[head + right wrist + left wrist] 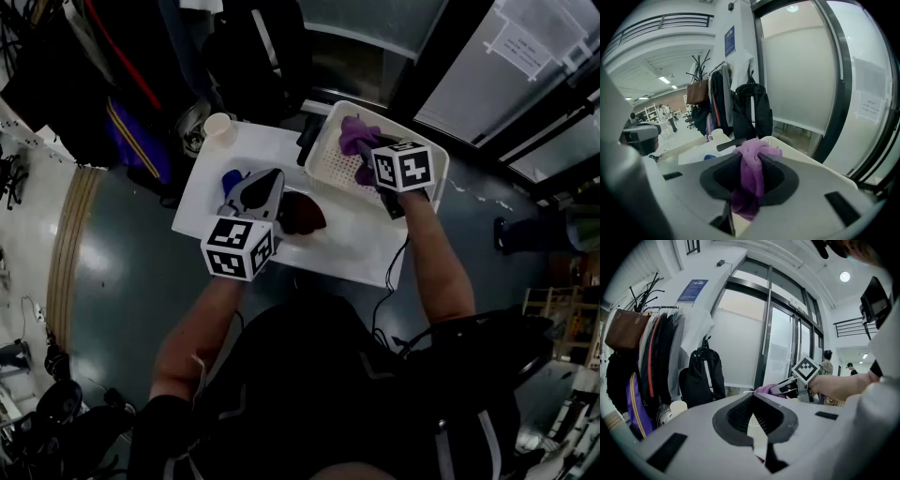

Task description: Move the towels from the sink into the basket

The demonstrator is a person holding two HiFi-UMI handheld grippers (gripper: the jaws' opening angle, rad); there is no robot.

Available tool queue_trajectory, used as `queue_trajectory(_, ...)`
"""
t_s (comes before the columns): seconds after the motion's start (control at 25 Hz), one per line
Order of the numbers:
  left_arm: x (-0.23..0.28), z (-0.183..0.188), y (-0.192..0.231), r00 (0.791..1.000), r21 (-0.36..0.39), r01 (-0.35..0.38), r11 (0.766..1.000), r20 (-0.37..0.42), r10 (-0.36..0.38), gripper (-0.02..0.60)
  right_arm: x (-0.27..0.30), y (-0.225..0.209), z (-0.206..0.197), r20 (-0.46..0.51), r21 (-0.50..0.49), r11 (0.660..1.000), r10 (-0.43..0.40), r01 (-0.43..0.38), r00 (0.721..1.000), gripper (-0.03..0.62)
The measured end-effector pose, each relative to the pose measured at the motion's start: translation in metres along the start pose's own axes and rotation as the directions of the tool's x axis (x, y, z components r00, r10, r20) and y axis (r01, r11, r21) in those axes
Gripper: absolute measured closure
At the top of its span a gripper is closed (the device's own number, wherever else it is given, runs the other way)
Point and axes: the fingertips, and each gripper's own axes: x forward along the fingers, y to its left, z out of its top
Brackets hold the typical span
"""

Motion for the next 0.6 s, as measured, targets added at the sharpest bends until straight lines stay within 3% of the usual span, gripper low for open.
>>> queue_trajectory(0.6, 0.075, -0.041, 0.016, 0.993, -0.017, -0.01, 1.0, -0.117, 0.007, 0.577, 0.105, -0.034, -0.071, -0.206, 0.044, 0.997, 0.064, -0.056, 0.976, 0.491)
